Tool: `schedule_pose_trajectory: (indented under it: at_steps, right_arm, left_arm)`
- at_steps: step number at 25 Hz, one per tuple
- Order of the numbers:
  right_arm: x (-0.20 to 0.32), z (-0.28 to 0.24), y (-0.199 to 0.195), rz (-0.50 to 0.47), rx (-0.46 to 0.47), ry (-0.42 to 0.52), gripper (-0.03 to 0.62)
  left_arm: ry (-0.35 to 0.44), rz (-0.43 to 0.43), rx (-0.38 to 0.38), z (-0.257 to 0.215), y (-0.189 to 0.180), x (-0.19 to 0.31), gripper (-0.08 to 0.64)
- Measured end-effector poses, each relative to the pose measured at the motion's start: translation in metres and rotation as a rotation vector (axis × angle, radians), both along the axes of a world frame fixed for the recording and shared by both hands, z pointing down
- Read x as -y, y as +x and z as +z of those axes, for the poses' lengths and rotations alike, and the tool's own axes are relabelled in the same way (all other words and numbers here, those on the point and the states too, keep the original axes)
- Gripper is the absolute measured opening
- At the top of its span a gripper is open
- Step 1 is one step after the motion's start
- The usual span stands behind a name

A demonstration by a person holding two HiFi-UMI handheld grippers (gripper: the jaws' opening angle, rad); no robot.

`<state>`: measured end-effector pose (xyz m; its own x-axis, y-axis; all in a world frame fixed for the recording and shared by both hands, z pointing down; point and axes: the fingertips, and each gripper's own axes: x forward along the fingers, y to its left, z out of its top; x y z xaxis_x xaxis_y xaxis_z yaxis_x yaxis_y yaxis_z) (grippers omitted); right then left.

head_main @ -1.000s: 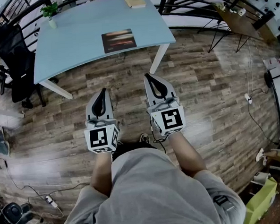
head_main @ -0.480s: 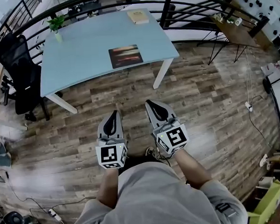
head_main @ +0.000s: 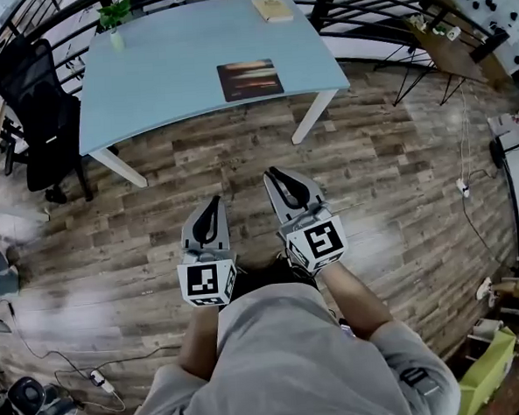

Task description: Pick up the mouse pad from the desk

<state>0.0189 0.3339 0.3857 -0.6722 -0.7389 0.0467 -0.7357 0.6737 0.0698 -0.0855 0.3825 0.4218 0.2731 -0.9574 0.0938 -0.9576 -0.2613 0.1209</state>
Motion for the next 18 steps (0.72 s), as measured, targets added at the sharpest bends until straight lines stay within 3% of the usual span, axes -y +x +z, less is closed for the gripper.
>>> schedule_pose_trajectory:
  at_steps: [10,18]
  right_arm:
    - [0.032,0.016,-0.002,0.011,-0.033,-0.020,0.046]
    - [0.120,0.027,-0.004,-0.015,-0.006,-0.032,0.048]
  left_arm:
    - [-0.019,-0.015,-0.021,0.013,-0.013,0.031,0.012]
    - [-0.035,-0.017,0.022,0.016,-0.016,0.117,0.012]
